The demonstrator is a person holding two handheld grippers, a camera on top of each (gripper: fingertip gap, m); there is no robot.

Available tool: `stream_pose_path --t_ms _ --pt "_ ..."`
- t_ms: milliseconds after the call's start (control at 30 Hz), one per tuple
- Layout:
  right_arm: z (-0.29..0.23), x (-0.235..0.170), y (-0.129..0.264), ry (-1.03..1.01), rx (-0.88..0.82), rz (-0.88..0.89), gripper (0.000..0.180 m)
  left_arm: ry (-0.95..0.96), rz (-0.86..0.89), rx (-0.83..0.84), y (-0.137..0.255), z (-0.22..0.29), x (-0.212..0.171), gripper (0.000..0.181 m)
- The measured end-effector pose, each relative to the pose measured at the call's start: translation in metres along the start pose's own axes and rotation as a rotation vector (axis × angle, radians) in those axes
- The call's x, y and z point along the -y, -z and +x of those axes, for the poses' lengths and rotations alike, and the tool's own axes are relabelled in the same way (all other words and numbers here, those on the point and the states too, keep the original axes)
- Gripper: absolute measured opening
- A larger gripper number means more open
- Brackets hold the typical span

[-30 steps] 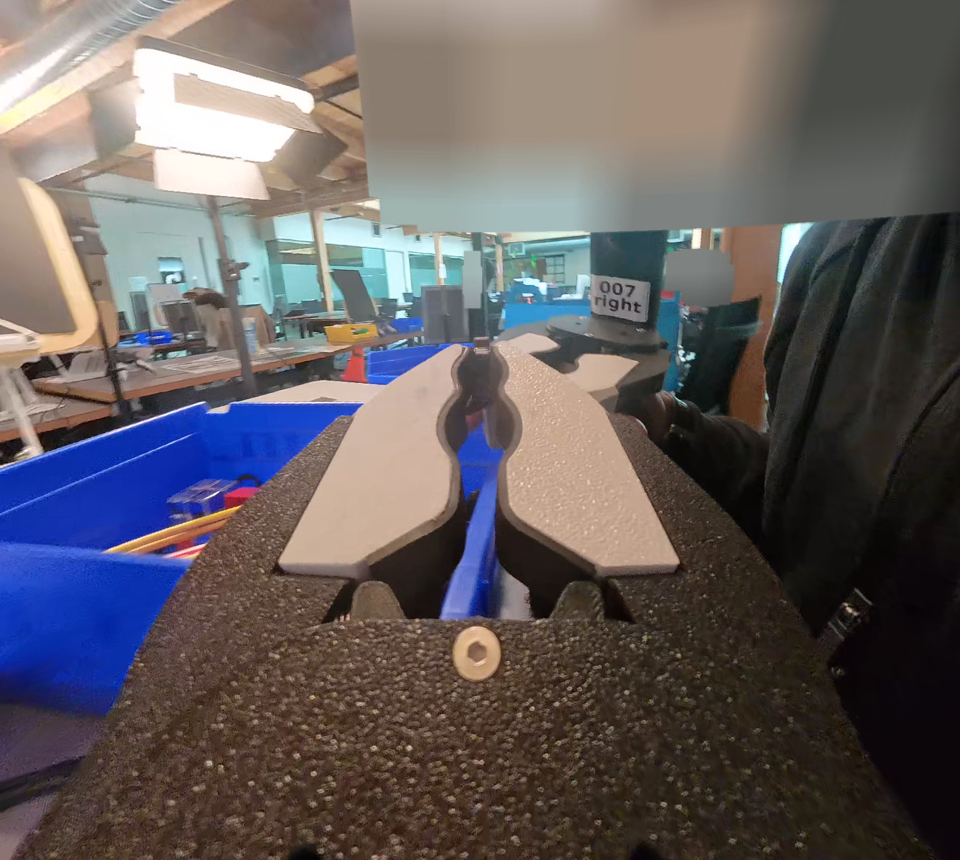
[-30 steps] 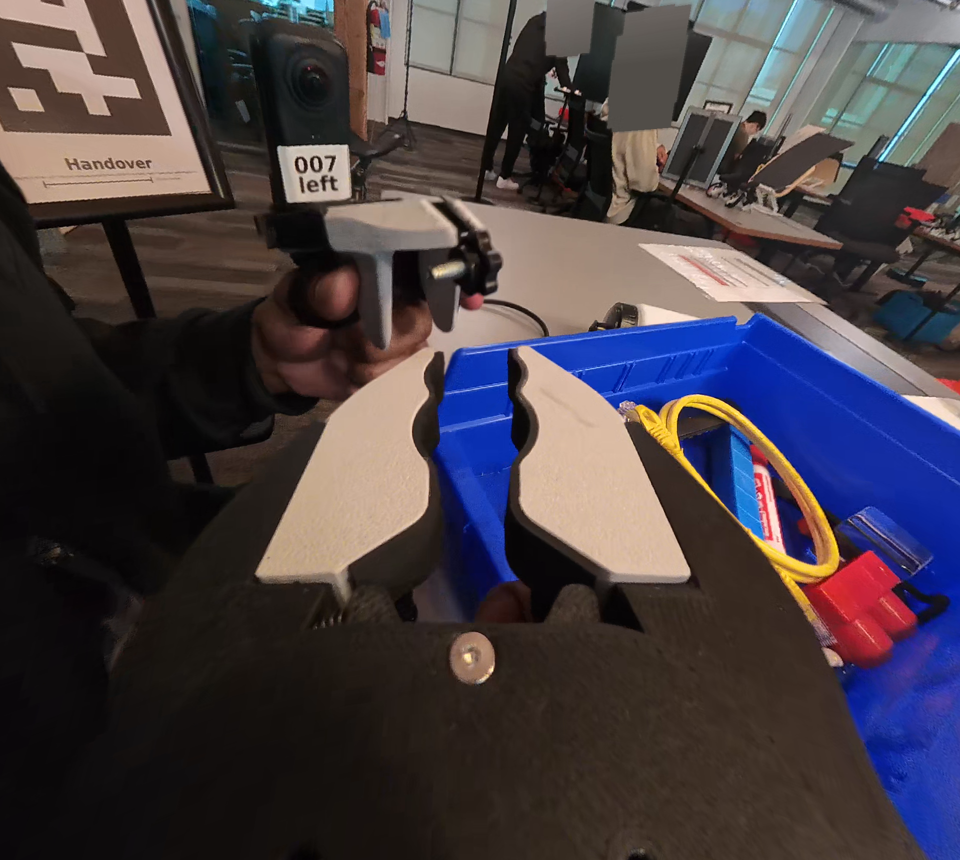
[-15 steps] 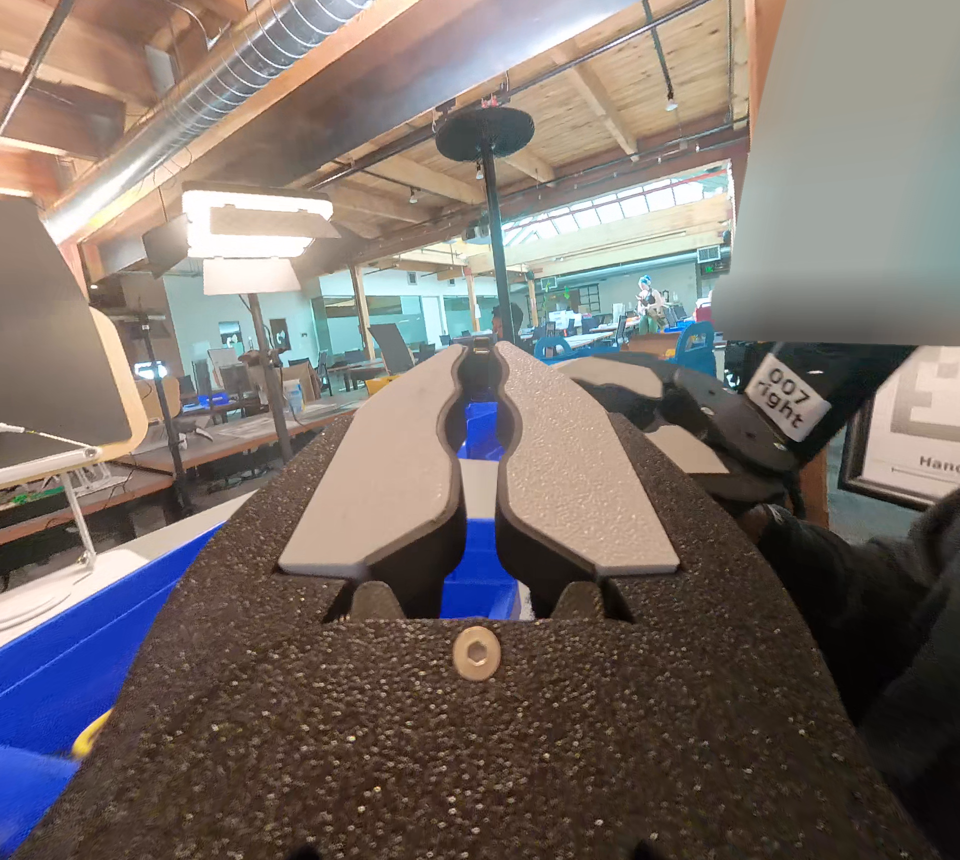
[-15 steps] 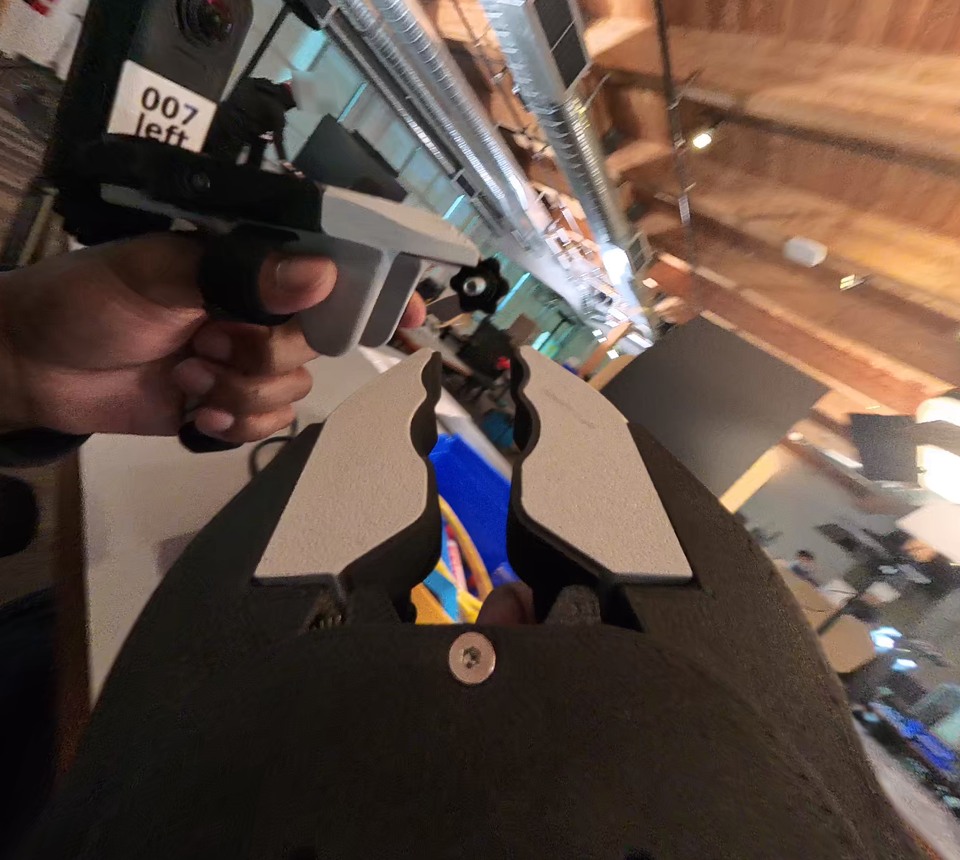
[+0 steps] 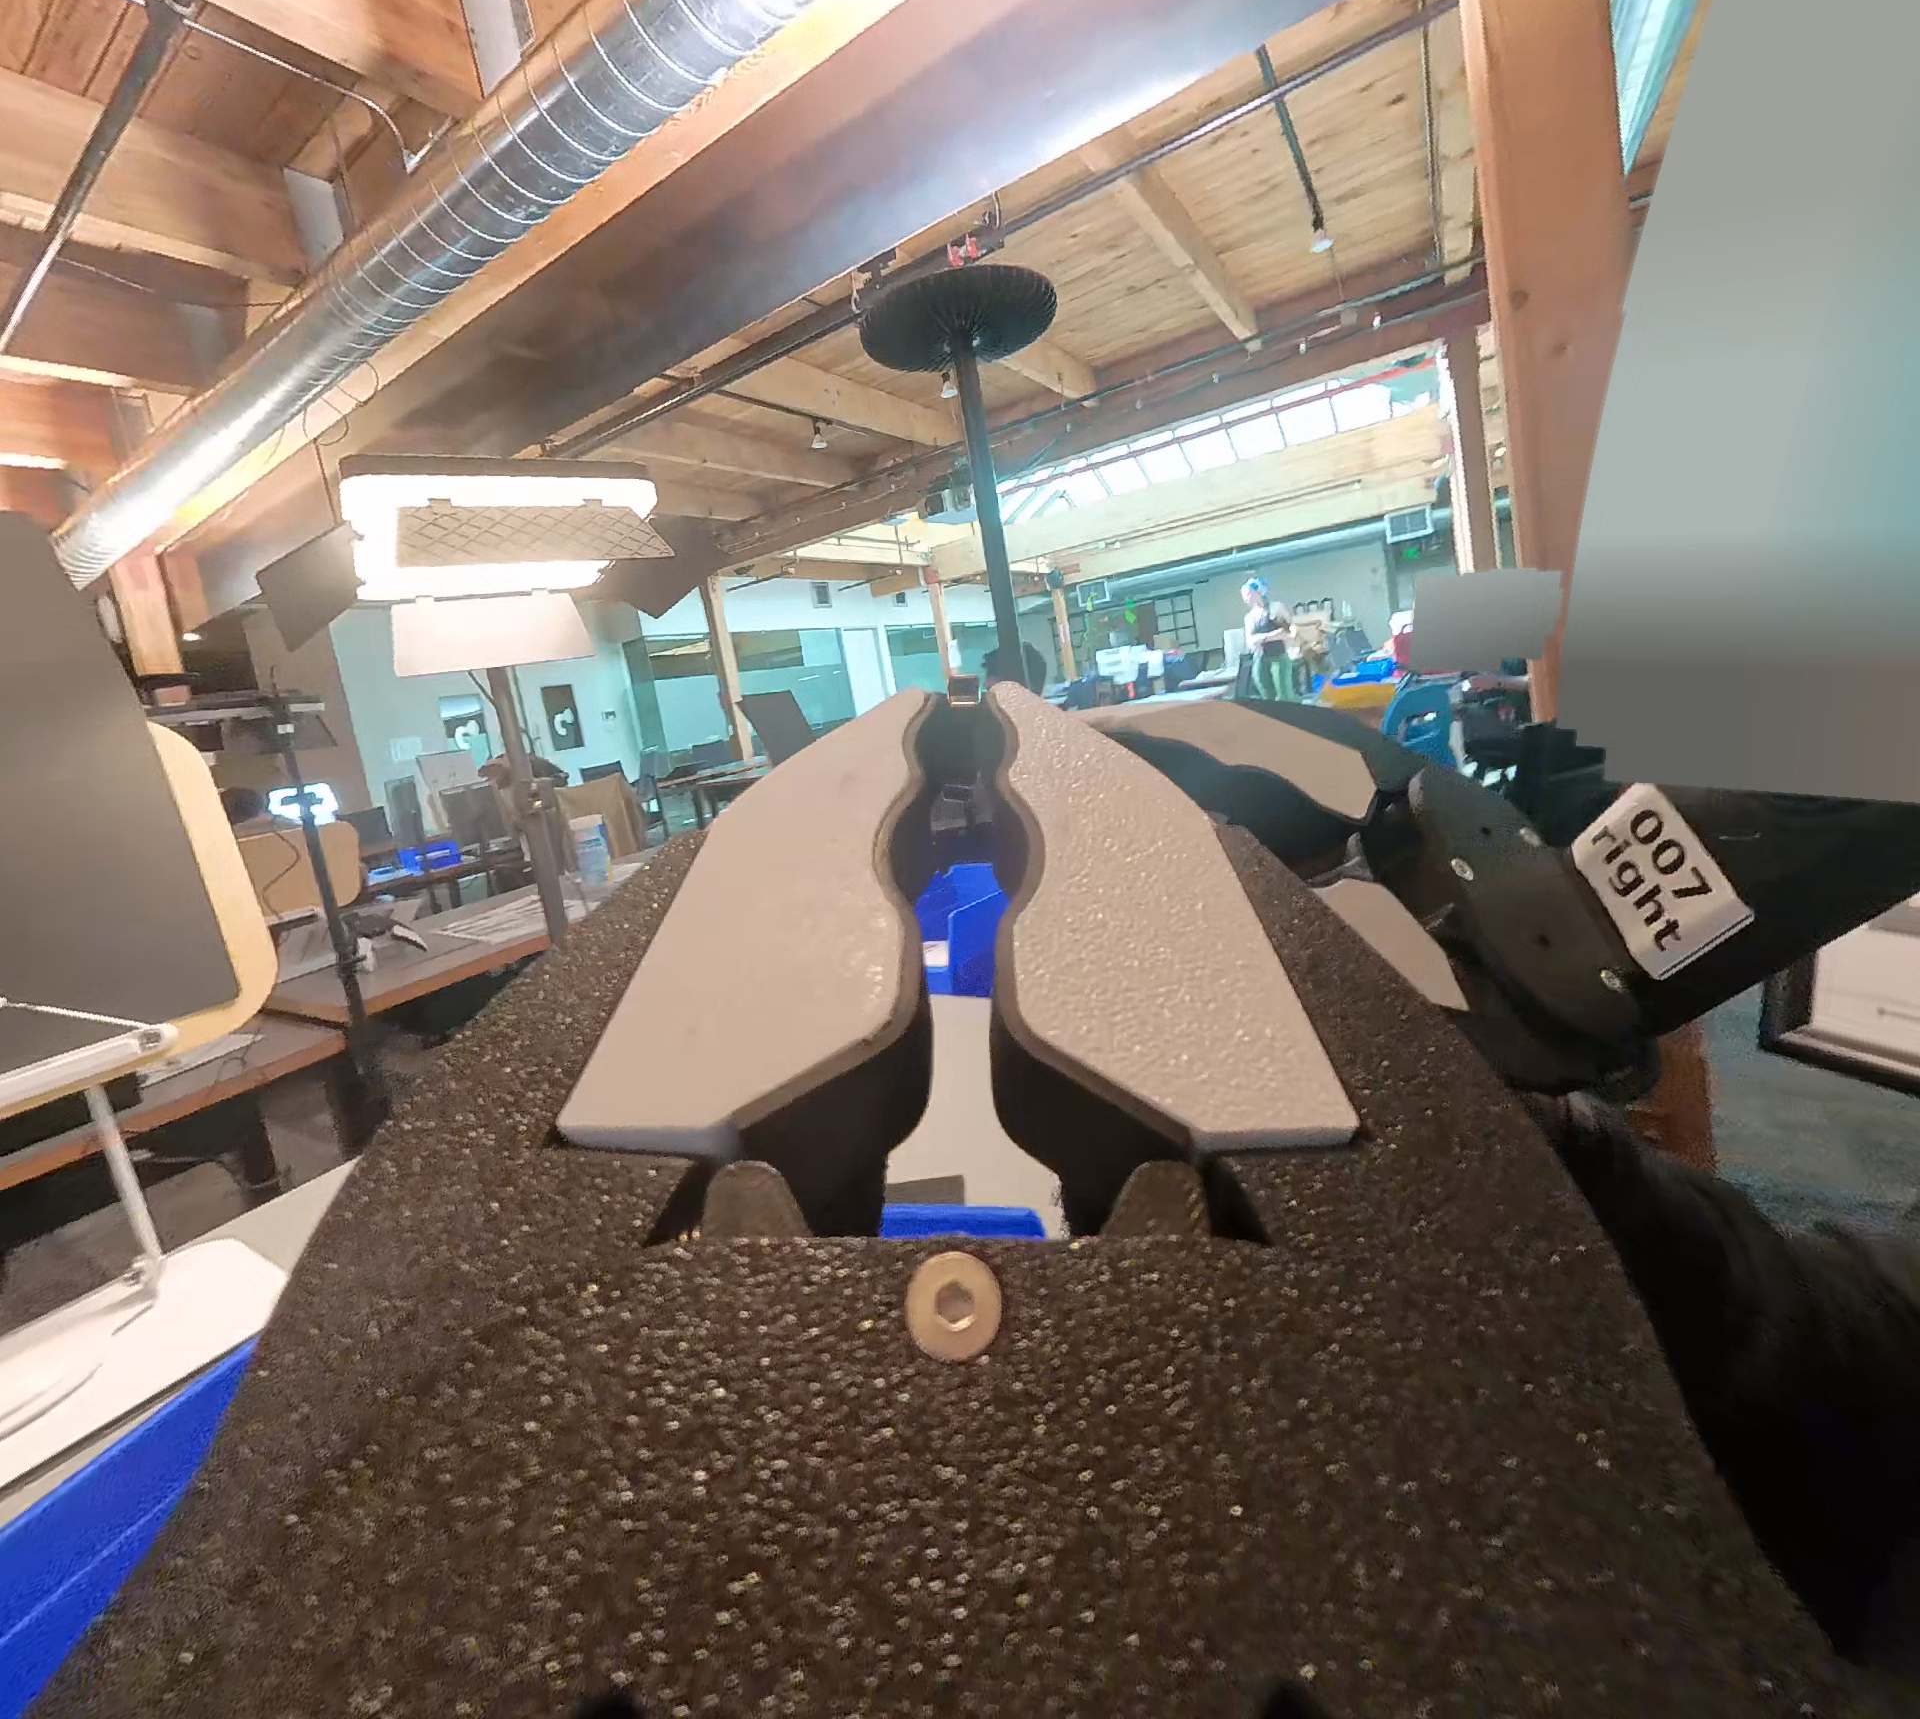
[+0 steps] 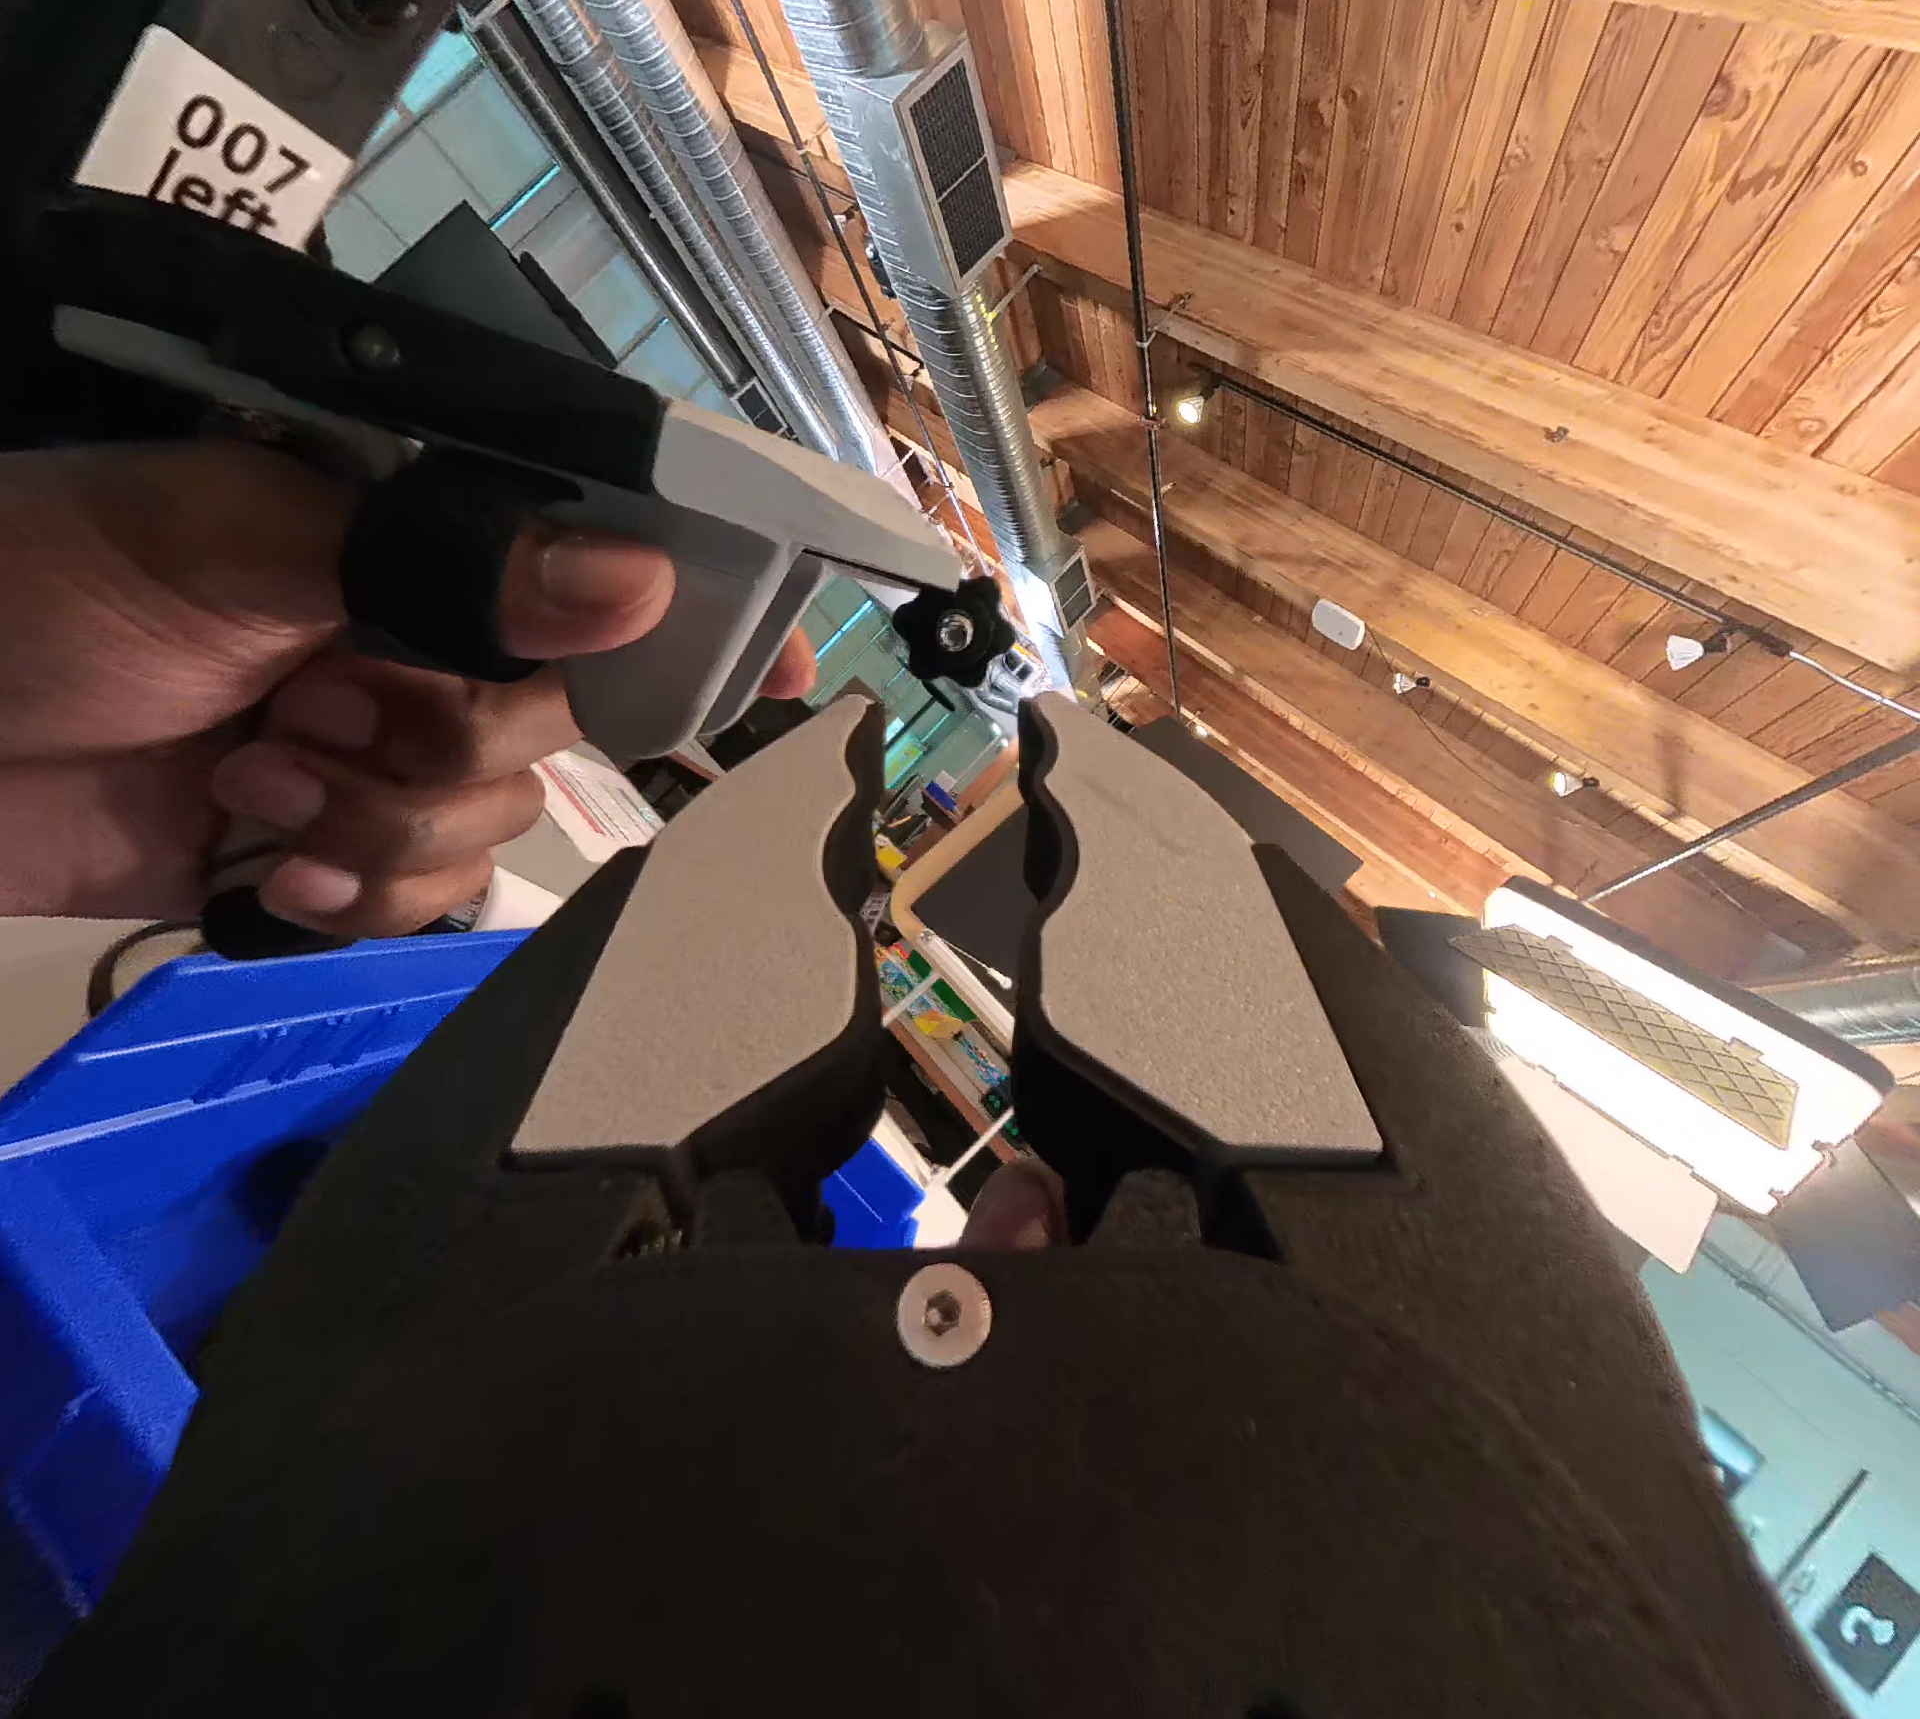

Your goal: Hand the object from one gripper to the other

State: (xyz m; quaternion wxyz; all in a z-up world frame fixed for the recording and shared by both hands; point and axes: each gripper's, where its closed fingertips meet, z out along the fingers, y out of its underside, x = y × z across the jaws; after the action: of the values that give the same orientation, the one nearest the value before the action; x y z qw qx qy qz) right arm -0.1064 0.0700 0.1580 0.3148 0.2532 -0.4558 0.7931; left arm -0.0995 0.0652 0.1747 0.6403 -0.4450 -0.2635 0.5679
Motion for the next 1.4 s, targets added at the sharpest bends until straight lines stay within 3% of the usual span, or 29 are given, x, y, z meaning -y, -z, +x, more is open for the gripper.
stream_pose_path --t_ms 300,800,1033,1400 --pt "-0.003 -0.009 -0.001 0.028 -0.026 -0.052 0.017 -0.022 -0.090 -0.023 -0.008 0.004 -0.028 0.006" --pt "-0.002 0.037 0.025 0.111 -0.053 -0.004 0.005 -0.022 -0.019 -0.045 0.003 0.037 0.008 0.006" --pt "-0.001 0.029 0.023 0.104 -0.035 -0.014 0.012 -0.060 -0.042 -0.022 0.002 0.033 0.003 0.006" --pt "-0.003 0.013 0.019 0.094 -0.014 -0.042 0.005 -0.039 -0.082 -0.026 -0.002 0.026 -0.011 0.006"
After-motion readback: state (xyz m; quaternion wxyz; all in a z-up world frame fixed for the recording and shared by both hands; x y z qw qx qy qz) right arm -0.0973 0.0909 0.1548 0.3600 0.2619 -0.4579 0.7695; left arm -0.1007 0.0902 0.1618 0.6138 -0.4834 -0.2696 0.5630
